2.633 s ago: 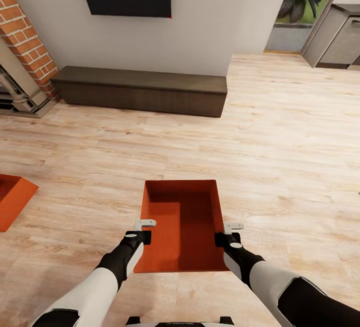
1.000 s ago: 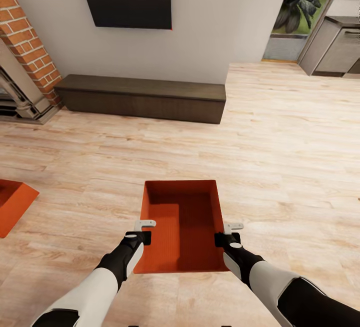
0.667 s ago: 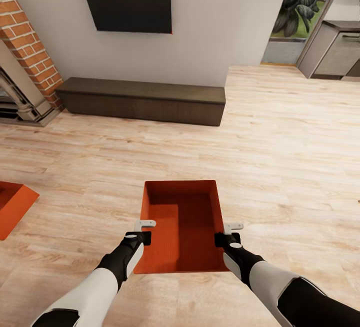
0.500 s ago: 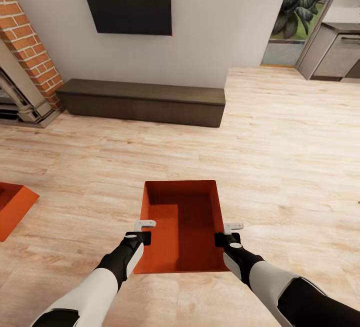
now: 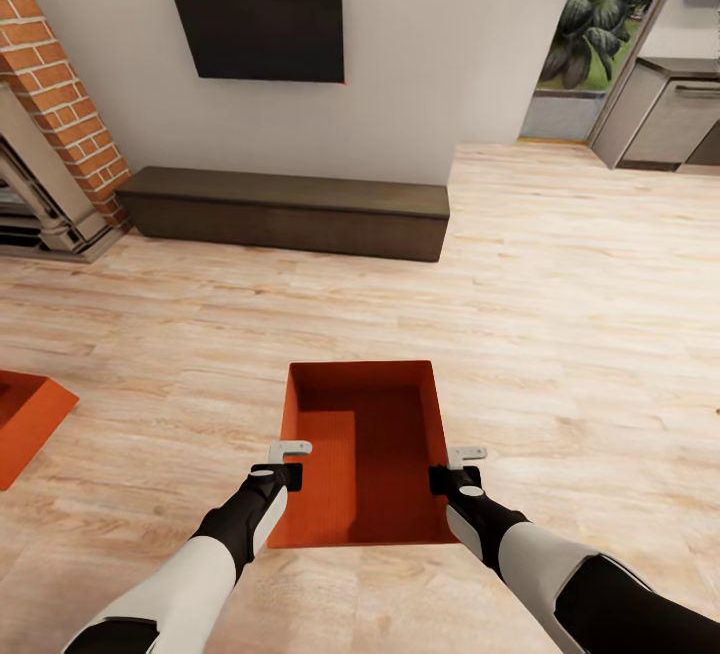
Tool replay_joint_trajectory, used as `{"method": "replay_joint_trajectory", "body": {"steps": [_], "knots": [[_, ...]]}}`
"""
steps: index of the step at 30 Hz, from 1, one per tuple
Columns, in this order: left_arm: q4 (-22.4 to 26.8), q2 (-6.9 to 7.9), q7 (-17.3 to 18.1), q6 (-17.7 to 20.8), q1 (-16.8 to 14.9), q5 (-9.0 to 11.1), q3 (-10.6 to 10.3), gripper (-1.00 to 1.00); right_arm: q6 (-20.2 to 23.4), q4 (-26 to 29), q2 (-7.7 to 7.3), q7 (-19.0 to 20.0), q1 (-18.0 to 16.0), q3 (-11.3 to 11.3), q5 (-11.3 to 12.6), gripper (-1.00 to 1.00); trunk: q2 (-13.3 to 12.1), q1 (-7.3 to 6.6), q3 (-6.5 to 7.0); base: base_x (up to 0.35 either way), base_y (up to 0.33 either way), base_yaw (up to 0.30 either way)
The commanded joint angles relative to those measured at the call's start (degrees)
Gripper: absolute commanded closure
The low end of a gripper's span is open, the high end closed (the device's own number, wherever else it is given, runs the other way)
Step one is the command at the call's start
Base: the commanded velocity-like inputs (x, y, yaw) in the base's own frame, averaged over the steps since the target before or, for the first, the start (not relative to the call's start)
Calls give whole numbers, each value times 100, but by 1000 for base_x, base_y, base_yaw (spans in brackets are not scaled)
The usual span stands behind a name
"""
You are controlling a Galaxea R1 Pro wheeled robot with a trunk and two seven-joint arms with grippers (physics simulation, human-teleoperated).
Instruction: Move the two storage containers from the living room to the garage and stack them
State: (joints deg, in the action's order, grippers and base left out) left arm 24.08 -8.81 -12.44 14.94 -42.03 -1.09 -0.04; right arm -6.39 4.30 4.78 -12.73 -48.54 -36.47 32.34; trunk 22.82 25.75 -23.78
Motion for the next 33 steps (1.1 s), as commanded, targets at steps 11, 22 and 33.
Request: {"method": "replay_joint_trajectory", "body": {"steps": [11,22,33], "knots": [[-120,2,-52,45,2,-41,-5,100,-187,45,0,-19,-7,148,-29,100,9,3,90,0,0,0],[-122,2,-57,44,2,-45,-5,100,-187,45,-1,-19,-7,148,-27,100,9,3,187,0,0,0],[-121,2,-57,47,2,-42,6,100,-187,45,2,-19,-7,148,-28,100,9,3,285,0,0,0]]}}
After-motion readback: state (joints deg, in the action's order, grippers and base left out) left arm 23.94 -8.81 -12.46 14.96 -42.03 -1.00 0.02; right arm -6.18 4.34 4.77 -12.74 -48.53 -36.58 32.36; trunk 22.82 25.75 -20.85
